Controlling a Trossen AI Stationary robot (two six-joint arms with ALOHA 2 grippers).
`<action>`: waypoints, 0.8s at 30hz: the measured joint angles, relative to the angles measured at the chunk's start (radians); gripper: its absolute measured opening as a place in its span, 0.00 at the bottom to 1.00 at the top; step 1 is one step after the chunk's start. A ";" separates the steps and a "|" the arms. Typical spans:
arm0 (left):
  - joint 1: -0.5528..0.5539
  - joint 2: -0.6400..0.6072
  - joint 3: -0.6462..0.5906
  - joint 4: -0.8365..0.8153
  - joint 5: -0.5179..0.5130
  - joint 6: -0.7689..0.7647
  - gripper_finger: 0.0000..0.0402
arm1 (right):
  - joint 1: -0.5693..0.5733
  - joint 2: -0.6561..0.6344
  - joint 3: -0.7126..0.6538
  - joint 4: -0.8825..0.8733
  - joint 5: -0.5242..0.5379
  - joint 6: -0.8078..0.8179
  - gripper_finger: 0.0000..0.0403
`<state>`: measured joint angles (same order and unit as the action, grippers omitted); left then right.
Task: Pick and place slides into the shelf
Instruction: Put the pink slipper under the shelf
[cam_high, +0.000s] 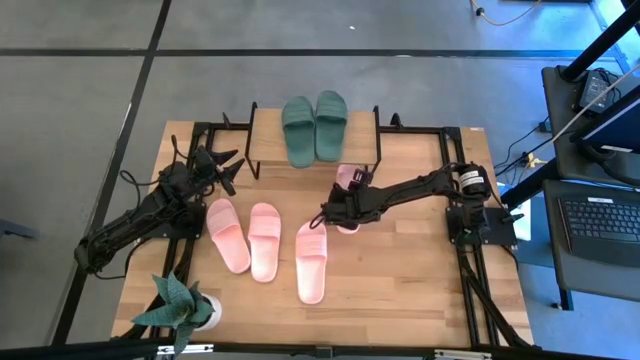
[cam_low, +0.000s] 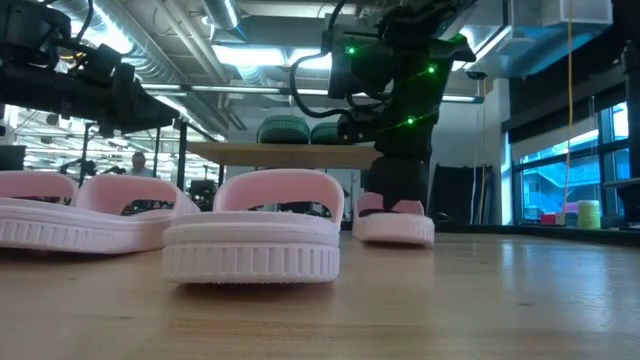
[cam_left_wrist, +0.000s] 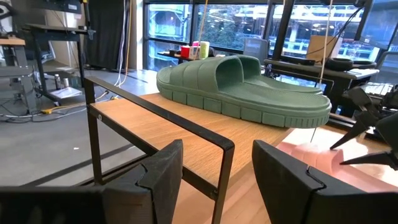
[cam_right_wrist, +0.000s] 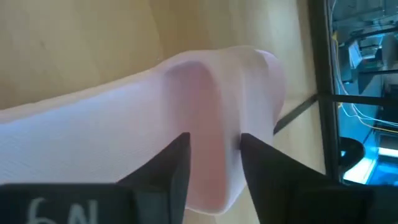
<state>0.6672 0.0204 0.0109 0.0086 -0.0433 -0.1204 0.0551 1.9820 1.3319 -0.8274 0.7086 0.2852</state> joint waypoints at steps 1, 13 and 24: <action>0.000 0.000 0.000 0.000 0.000 0.000 0.46 | 0.000 0.000 0.000 0.000 -0.001 0.000 0.39; 0.000 0.000 0.000 0.000 0.000 0.000 0.46 | 0.007 -0.002 0.000 -0.005 -0.003 -0.001 0.57; 0.000 0.000 0.000 0.000 0.000 0.000 0.46 | 0.078 -0.003 0.101 -0.126 -0.004 0.054 0.58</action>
<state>0.6671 0.0204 0.0109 0.0086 -0.0433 -0.1200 0.1327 1.9785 1.4327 -0.9539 0.7045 0.3387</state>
